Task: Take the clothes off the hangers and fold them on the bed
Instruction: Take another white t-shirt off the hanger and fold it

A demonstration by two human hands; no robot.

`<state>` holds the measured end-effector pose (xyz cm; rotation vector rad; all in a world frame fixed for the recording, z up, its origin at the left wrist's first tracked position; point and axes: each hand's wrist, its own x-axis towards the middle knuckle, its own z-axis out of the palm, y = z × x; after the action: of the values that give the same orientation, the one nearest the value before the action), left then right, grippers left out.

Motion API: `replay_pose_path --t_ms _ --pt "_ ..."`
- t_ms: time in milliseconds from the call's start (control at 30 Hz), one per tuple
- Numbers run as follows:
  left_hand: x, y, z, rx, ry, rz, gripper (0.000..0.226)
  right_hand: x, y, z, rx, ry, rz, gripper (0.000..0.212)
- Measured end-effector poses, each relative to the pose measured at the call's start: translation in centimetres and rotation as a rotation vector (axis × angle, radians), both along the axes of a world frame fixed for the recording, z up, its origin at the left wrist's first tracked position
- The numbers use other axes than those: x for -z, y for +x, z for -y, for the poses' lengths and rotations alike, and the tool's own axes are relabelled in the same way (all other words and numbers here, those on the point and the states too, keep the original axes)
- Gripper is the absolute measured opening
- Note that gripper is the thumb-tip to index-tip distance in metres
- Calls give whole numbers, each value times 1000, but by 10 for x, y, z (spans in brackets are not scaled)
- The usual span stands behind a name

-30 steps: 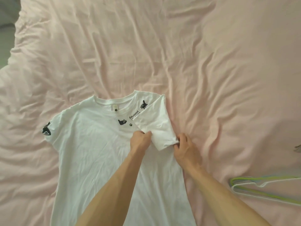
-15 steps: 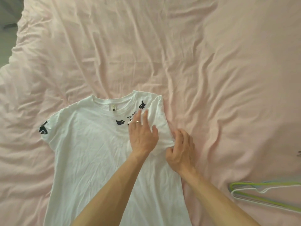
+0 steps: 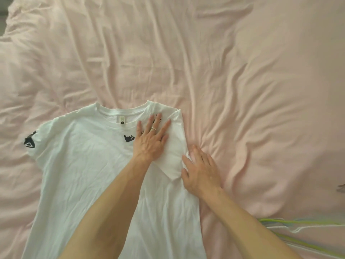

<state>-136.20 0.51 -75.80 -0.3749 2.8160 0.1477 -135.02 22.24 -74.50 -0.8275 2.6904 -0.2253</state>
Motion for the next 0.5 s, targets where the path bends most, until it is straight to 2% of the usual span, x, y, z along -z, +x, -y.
replay_pose_path --t_ms 100,200,333,500 --pt "-20 21 27 -52 -23 -1 52 -25 -12 13 49 -34 -39 19" --pt "-39 60 61 -130 -21 -24 58 -40 -9 40 -2 -89 -69 13" --pt "-57 124 106 -360 46 -82 64 -60 7 109 -49 -161 -47 24" --pt "-73 193 161 -782 183 -342 65 -79 39 209 -154 -166 114 33"
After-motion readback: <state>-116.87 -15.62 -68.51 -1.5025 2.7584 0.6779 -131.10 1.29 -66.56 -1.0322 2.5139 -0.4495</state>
